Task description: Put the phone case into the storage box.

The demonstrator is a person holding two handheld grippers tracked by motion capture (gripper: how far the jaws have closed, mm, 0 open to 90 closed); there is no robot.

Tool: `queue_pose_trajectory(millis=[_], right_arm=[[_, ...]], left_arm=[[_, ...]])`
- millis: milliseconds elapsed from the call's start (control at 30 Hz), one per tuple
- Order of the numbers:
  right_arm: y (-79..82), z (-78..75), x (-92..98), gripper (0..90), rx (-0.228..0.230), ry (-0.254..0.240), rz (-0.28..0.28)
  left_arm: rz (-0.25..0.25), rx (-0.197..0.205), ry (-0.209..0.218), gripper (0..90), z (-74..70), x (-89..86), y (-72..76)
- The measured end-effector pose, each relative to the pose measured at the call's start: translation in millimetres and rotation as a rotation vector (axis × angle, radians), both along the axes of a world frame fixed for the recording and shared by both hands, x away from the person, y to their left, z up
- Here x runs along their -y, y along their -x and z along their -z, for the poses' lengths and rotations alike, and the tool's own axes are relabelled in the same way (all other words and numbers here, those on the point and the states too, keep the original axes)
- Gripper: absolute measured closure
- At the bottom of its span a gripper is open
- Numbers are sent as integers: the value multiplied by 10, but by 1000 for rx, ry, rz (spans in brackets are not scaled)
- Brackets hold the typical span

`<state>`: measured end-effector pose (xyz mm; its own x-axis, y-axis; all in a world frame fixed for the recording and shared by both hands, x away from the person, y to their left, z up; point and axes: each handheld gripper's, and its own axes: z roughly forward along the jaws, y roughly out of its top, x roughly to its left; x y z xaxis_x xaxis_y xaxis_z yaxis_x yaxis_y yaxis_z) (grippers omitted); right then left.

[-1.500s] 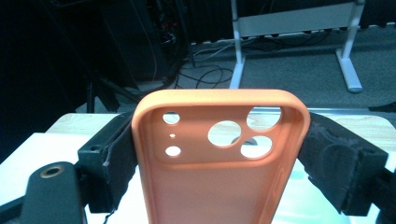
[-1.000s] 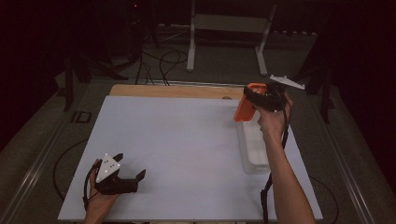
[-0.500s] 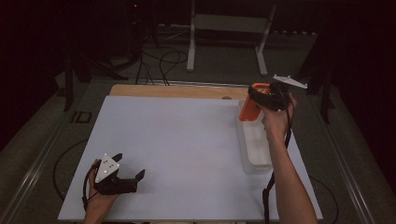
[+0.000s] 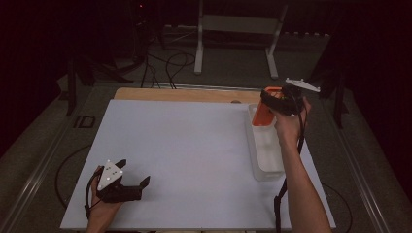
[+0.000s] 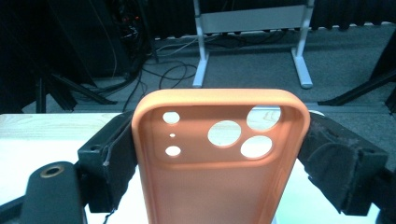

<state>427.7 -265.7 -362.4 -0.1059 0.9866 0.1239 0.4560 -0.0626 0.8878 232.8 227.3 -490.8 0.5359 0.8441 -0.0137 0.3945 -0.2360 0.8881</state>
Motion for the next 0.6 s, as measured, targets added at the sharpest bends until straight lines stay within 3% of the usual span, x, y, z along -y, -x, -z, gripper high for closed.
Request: queue_pose_trajectory(millis=[600], right_arm=[[-28, 83, 53, 166, -8, 26, 44]], left_arm=[[2, -5, -5, 4, 19, 1, 0]])
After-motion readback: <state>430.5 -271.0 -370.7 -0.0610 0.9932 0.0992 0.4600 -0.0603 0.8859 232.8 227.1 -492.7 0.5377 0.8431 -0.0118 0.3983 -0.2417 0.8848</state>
